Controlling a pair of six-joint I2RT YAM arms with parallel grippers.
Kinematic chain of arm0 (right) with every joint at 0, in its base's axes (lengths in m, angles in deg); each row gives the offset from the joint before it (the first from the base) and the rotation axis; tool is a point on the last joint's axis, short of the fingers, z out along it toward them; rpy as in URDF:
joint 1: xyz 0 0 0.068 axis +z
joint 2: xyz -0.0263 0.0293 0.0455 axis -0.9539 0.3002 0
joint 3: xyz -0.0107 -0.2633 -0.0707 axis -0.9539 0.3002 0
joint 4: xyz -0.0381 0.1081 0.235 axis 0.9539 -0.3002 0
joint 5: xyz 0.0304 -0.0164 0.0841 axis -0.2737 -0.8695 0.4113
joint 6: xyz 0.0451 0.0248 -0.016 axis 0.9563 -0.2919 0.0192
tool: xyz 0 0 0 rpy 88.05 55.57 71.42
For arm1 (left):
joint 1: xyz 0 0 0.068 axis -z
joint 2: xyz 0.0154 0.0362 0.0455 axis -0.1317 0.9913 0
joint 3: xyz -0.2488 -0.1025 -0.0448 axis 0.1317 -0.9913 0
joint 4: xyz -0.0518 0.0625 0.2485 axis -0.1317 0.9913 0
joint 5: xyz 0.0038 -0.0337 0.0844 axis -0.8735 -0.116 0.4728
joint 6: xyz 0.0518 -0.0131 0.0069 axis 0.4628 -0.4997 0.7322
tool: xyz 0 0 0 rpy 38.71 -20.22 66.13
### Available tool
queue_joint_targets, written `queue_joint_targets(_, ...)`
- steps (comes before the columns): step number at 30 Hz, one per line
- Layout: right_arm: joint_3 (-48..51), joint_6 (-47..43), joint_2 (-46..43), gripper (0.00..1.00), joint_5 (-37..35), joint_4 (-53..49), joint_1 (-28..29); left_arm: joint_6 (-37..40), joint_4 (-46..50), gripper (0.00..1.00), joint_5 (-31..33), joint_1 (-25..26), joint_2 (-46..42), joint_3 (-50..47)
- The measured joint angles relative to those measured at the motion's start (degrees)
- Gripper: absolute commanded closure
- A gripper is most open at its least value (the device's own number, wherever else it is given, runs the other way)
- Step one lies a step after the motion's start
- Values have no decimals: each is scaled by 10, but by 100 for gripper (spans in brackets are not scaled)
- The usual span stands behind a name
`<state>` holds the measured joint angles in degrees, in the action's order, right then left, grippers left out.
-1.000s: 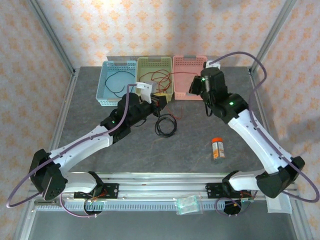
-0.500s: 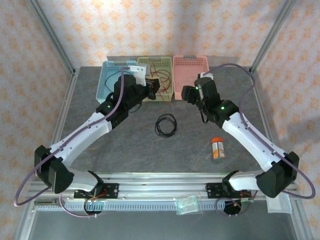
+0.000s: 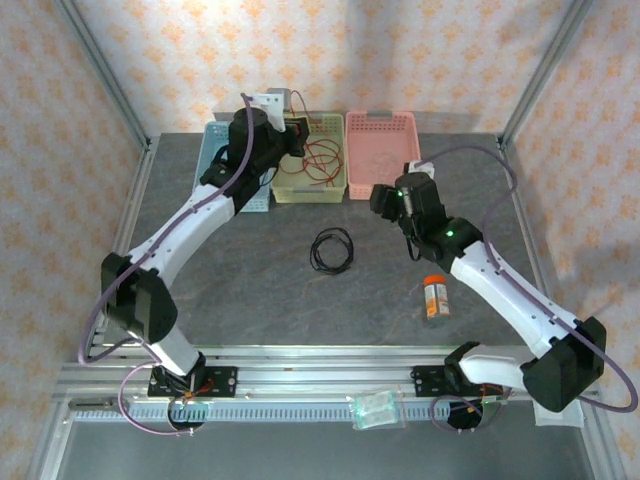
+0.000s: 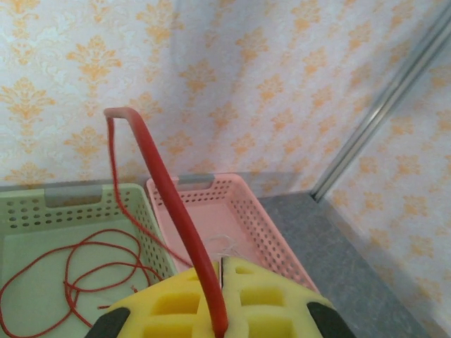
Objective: Untangle the cables
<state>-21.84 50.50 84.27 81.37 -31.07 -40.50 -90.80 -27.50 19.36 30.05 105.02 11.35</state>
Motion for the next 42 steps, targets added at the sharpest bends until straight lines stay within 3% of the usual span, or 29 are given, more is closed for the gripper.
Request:
queue_joint_targets(9,76,32,-26,33,26,11,0,-16,-69,100,-6,-30,153,81)
queue_joint_targets(17,98,59,-39,34,36,16,0,-58,-89,100,-5,-56,317,227)
queue_joint_targets(23,112,72,-57,34,36,19,0,-82,-86,100,-4,-60,395,306)
queue_joint_targets(28,121,81,-59,35,35,19,0,-107,-73,99,6,-59,414,299)
queue_joint_targets(30,122,83,-59,35,35,19,0,-113,-73,89,16,-57,414,285)
queue_joint_targets(36,122,89,-59,35,35,20,0,-130,-41,40,67,-39,403,223)
queue_joint_targets(42,122,89,-59,35,32,19,0,-122,37,18,137,-4,358,202)
